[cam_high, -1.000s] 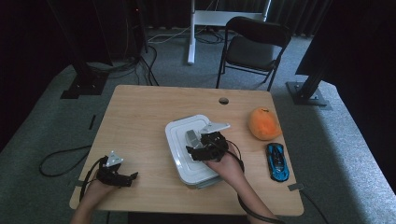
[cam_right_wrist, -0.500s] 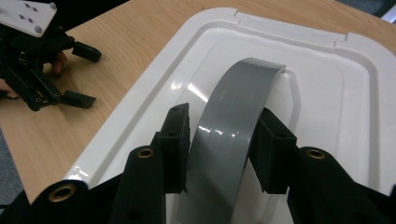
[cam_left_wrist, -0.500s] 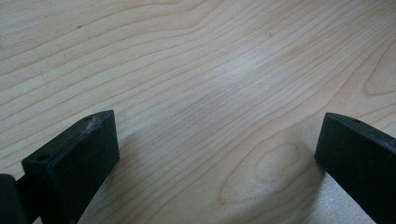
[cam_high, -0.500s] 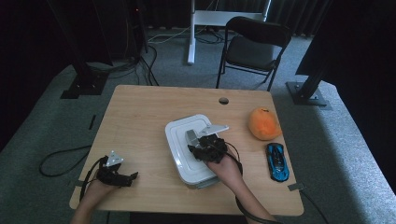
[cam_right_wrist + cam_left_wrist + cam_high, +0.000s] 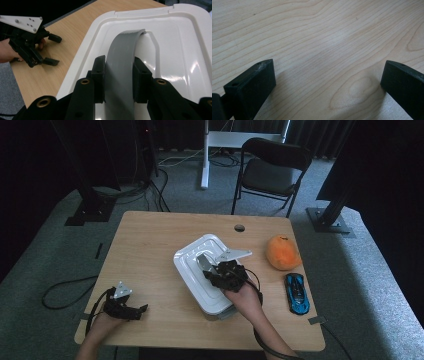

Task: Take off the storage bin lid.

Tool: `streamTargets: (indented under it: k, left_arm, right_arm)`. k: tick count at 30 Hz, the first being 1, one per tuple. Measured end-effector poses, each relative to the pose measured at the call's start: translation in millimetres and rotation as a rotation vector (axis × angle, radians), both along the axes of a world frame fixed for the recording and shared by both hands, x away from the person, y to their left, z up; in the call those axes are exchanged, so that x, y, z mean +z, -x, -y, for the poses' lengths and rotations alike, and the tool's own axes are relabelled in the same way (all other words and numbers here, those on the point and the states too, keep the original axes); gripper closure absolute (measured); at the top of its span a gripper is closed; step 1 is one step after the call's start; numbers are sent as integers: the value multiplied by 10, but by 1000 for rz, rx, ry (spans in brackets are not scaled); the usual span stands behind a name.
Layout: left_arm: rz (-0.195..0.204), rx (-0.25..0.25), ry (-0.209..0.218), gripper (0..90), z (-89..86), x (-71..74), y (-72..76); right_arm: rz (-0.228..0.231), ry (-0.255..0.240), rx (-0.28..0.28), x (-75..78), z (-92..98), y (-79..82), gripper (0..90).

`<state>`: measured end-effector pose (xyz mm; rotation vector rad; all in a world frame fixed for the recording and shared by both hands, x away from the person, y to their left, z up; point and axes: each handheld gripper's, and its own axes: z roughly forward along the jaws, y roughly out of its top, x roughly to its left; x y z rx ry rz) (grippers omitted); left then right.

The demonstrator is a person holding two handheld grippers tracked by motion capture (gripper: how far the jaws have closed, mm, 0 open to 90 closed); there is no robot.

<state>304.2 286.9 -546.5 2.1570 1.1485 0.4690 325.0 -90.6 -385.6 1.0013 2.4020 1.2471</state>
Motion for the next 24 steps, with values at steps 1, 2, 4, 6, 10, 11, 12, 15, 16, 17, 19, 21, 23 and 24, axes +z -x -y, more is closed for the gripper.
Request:
streamTargets:
  k: [1,2,4,6,10,11,12,15,16,17,19,21,23,24]
  left_arm:
    - [-1,0,0,1,0,0,0]
    - [0,0,0,2,0,0,0]
    - [0,0,0,1,0,0,0]
    - [0,0,0,2,0,0,0]
    - [1,0,0,1,0,0,-1]
    - [1,0,0,1,0,0,-1]
    - [1,0,0,2,0,0,-1]
    - [1,0,0,1,0,0,-1]
    - [1,-1,0,1,-1,0,-1]
    - [1,-1,0,2,-1,0,-1]
    - [1,-1,-1,2,-1,0,-1]
    - [2,-1,-1,1,-1,0,-2]
    - [2,0,-1,2,-1,0,-1]
    - [2,0,-1,2,-1,0,-1]
  right_arm:
    - [1,-3,0,11,7,1,682]
    - [3,-5,-2,22,17,0,682]
    - [5,-8,-9,47,35,-8,682]
    - [11,-10,-14,81,58,-23,682]
    - [29,-17,-27,173,110,-71,683]
    - [29,-17,-27,173,110,-71,683]
    - [36,-18,-35,221,134,-101,683]
    - [48,-23,-50,289,175,-155,683]
    - [49,-24,-56,304,185,-171,683]
    - [49,-24,-56,304,185,-171,683]
    - [56,-27,-71,344,223,-229,683]
    - [65,-27,-94,366,272,-298,683]
    - [65,-26,-101,368,287,-319,683]
    - [63,-30,-110,366,311,-349,683]
